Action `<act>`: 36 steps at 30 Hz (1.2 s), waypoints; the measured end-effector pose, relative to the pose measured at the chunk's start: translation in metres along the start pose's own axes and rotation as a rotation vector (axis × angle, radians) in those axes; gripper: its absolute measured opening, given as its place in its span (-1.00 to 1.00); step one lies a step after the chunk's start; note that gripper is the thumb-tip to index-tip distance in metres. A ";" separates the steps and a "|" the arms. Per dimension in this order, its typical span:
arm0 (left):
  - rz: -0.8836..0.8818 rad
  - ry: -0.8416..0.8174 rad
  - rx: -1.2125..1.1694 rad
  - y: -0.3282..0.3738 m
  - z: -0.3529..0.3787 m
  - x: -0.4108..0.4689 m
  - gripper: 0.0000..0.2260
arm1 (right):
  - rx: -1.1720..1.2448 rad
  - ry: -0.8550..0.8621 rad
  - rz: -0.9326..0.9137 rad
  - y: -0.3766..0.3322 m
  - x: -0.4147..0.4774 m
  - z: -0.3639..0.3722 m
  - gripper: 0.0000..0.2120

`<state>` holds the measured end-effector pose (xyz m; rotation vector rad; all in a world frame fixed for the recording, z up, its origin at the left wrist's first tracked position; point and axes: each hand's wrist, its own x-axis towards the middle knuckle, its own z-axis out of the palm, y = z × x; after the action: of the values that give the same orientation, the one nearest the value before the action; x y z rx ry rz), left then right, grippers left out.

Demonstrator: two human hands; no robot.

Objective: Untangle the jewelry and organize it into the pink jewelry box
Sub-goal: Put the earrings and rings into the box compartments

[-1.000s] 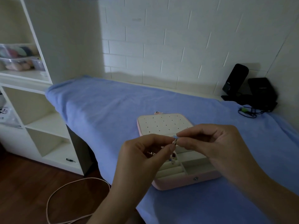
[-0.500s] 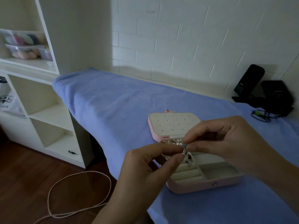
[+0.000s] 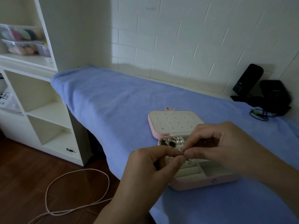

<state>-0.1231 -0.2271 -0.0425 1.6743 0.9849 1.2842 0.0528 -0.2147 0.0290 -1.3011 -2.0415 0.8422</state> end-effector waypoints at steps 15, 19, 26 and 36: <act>-0.025 0.063 0.191 -0.025 -0.010 0.011 -0.91 | -0.181 -0.011 0.146 0.017 0.012 0.005 -0.87; -0.011 0.049 0.201 -0.026 -0.011 0.012 -0.91 | -0.221 -0.022 0.155 0.017 0.017 0.007 -0.90; -0.010 0.020 0.204 -0.026 -0.012 0.015 -0.93 | -0.369 -0.077 0.158 0.012 0.024 0.008 -0.95; 0.042 -0.030 0.218 -0.020 -0.008 0.019 -0.85 | -0.295 -0.106 0.262 0.011 0.036 0.005 -0.83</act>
<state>-0.1292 -0.2015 -0.0524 1.8826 1.1095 1.2102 0.0421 -0.1788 0.0220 -1.7489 -2.1699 0.7543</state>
